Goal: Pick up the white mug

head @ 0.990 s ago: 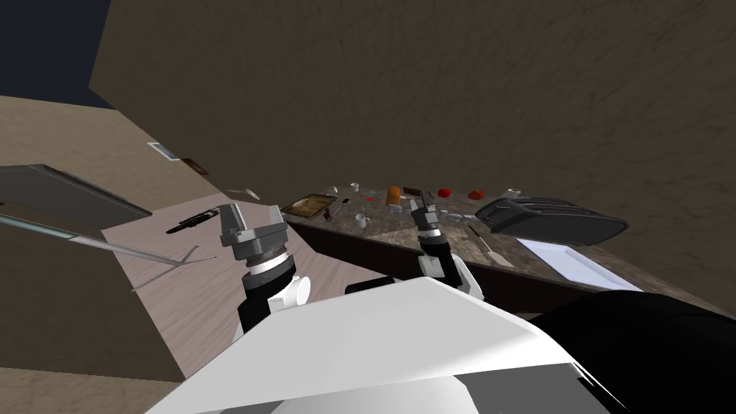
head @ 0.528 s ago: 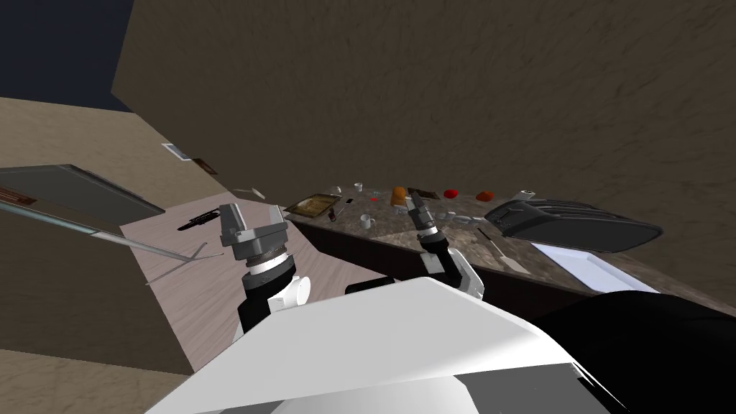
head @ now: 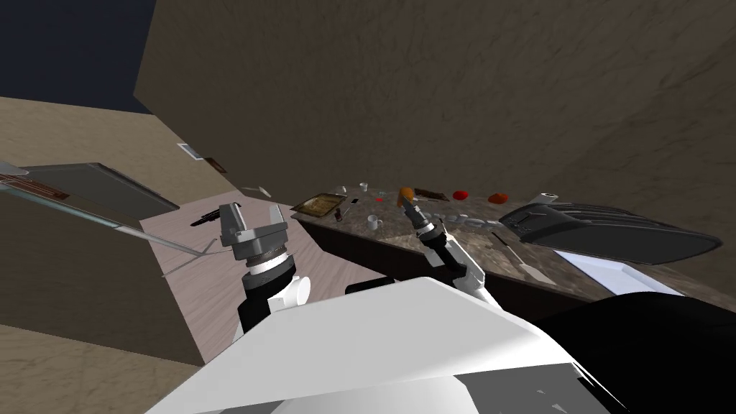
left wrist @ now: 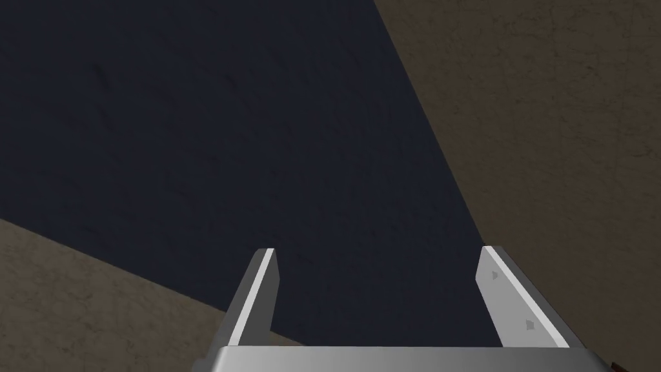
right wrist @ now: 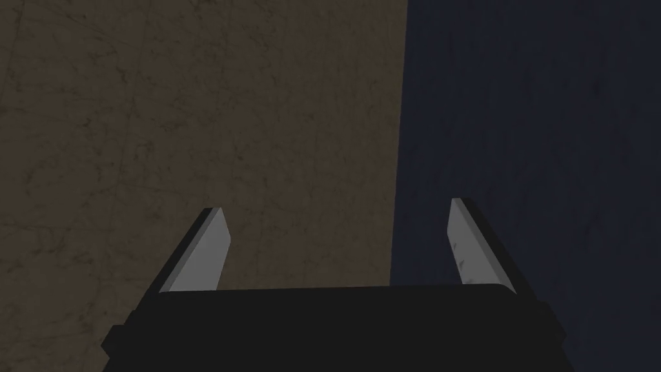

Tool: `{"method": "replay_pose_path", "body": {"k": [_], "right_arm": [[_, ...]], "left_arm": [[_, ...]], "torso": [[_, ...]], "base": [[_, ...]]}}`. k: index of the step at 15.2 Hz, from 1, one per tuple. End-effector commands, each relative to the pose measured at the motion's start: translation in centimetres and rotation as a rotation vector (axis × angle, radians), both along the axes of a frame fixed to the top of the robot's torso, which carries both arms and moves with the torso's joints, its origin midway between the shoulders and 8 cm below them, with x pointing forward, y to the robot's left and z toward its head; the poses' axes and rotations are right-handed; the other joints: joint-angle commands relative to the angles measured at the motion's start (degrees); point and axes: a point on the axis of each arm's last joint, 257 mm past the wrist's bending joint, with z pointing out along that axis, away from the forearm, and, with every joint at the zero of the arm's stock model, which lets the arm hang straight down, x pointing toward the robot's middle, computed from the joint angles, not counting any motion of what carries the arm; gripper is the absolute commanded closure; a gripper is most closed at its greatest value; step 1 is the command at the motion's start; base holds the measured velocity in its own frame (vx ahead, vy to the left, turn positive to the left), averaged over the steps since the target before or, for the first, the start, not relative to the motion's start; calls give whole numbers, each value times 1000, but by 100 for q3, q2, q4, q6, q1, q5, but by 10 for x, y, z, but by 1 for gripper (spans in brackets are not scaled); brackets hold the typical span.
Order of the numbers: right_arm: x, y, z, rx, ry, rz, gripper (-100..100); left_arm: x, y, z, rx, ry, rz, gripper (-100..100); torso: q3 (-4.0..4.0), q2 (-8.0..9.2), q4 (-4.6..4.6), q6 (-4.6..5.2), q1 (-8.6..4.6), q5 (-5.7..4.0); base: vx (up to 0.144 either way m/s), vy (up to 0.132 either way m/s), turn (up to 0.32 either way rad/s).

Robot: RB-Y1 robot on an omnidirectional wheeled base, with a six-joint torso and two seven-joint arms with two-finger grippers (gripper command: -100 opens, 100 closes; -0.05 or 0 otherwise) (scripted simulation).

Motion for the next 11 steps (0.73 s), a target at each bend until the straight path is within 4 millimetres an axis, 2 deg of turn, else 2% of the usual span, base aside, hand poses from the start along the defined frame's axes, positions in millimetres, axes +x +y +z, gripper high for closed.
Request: {"method": "replay_pose_path", "body": {"k": [1,2,4,5,7,8,10,11], "right_arm": [[2,6,-3,-80,-12,10,-100],[6,11,-7,-153,-31,14,-100],[5,13,-9,-185,-29,22,-100],[9,18,-14,-272,-50,27,-100],[9,19,-16,-294,-48,33,-100],[12,23,-22,-386,-70,40,-100],[12,23,-24,-407,-69,45,-100],[16,27,-31,-499,-92,52,-100]], "left_arm": [[0,0,0,0,0,0,0],[0,0,0,0,0,0,0],[0,0,0,0,0,0,0],[0,0,0,0,0,0,0],[0,0,0,0,0,0,0],[0,0,0,0,0,0,0],[0,0,0,0,0,0,0],[0,0,0,0,0,0,0]], "torso": [[0,0,0,0,0,0],[1,1,0,1,0,1],[-2,-3,0,0,8,2],[-1,-1,0,2,1,1],[-1,-2,0,0,2,1],[0,1,0,2,-4,0],[1,2,1,1,-1,0],[2,4,1,2,-4,0]], "base": [[29,73,67],[40,90,88],[44,77,45],[42,71,57],[37,63,49],[29,61,69],[29,62,50],[39,60,59]]}}
